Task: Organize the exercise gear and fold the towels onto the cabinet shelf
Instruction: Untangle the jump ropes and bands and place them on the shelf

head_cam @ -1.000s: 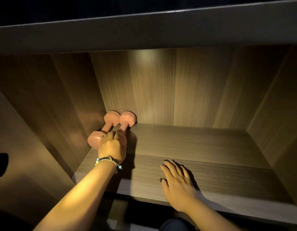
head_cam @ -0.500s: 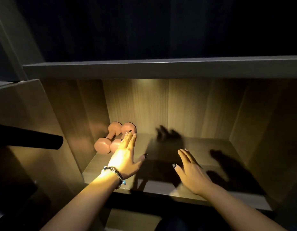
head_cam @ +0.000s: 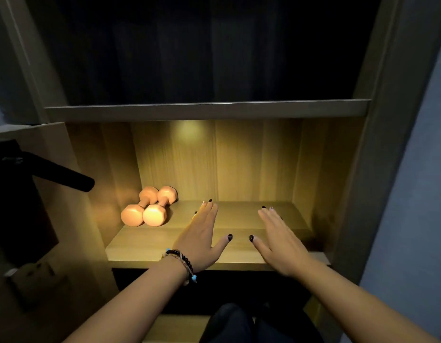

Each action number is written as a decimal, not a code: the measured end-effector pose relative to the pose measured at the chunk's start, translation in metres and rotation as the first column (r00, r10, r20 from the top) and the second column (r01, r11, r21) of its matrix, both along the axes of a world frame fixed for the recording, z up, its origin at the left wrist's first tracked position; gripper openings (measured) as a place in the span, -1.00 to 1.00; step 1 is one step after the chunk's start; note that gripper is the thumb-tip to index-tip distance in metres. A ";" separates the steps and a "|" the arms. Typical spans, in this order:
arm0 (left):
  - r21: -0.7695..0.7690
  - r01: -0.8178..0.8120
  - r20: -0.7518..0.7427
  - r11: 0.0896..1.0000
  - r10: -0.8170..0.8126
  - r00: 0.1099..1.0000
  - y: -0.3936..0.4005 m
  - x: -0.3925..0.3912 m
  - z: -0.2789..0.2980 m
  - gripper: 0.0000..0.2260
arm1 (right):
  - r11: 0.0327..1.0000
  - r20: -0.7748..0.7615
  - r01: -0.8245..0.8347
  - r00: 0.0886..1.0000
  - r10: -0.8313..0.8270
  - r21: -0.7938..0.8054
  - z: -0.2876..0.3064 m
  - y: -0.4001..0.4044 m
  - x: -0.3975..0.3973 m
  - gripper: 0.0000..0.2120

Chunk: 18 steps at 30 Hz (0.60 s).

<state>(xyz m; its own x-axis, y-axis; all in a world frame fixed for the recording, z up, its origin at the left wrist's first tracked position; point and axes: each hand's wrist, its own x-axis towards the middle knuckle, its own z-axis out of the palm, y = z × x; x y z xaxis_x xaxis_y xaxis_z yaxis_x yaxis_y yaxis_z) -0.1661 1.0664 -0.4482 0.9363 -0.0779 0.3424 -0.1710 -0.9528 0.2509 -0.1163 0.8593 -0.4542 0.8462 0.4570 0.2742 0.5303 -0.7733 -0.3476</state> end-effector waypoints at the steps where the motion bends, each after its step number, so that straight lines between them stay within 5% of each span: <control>1: 0.005 0.017 0.011 1.000 -0.017 1.000 -0.008 -0.004 -0.002 -0.27 | 1.000 0.012 -0.003 1.000 0.003 -0.007 -0.001 -0.008 -0.008 -0.32; 7: 0.006 0.145 0.035 0.989 -0.145 0.989 -0.065 -0.013 -0.005 -0.28 | 1.000 0.088 0.028 0.996 -0.029 0.003 0.002 -0.064 -0.045 -0.35; 18: 0.064 0.501 0.004 0.863 -0.502 0.865 -0.191 0.040 0.001 -0.35 | 0.929 0.137 0.371 0.920 -0.366 -0.005 -0.015 -0.204 -0.049 -0.32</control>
<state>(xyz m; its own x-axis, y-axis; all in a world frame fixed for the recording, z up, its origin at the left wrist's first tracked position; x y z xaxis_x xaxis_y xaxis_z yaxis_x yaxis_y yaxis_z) -0.1259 0.8756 -0.4475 0.7584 -0.5556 0.3406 -0.6341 -0.7500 0.1885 -0.1651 0.6556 -0.4693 0.9138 0.1296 0.3850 0.2449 -0.9319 -0.2676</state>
